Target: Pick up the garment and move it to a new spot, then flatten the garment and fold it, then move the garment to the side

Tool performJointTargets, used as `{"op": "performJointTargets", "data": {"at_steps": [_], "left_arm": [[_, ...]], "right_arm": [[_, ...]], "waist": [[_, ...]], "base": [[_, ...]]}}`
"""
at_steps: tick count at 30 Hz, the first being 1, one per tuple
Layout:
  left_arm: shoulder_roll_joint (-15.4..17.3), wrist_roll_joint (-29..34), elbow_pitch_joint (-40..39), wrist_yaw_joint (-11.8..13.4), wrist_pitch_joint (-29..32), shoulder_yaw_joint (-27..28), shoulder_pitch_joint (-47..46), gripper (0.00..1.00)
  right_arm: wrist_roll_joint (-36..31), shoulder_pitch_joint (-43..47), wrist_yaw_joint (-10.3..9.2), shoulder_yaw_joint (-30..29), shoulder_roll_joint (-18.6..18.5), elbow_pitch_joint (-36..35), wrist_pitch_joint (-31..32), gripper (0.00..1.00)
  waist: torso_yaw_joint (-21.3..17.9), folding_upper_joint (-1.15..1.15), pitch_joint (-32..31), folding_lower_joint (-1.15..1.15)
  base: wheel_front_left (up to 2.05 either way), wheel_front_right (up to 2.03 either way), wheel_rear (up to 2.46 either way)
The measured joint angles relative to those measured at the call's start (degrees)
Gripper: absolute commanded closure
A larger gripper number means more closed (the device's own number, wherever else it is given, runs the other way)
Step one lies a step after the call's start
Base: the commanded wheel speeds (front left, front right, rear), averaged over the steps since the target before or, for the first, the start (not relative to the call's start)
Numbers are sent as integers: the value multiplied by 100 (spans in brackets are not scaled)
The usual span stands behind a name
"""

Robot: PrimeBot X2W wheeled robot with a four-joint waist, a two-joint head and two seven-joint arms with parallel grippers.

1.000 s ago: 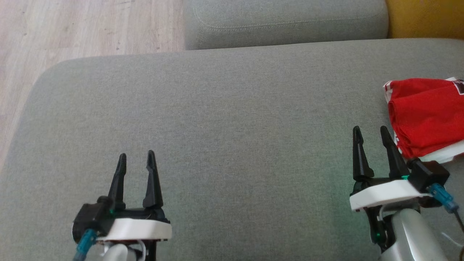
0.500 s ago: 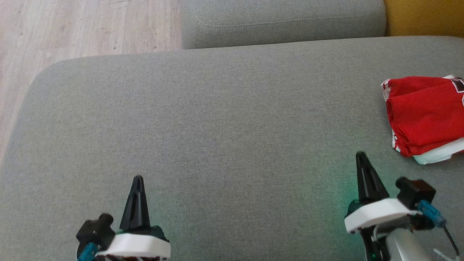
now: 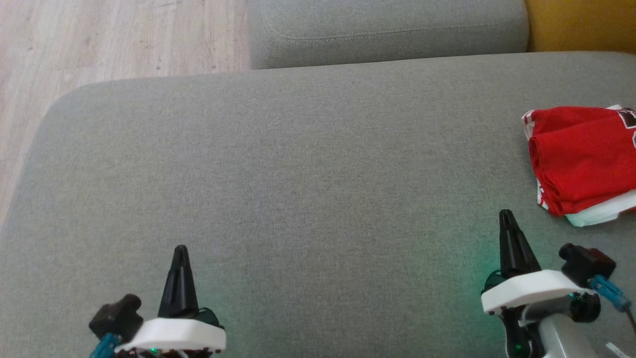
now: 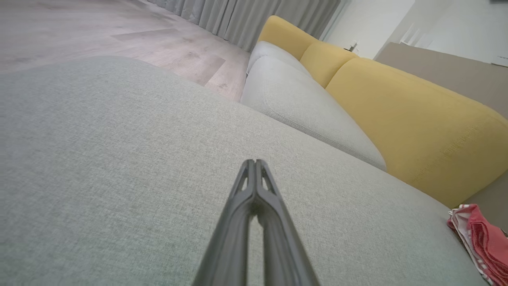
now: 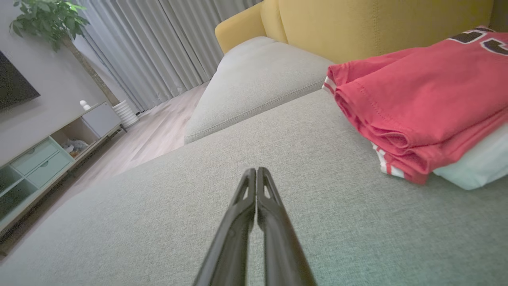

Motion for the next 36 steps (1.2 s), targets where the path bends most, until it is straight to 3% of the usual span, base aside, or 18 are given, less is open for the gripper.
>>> {"op": "performJointTargets", "data": {"at_steps": [36], "left_arm": [[8,-1919,-5,-196,558,463,-123,100]], "right_arm": [[2192,4,0,-283,0,-261,557,100]], "waist": [[20,0,-70,0]], "base": [[0,0,0]]}}
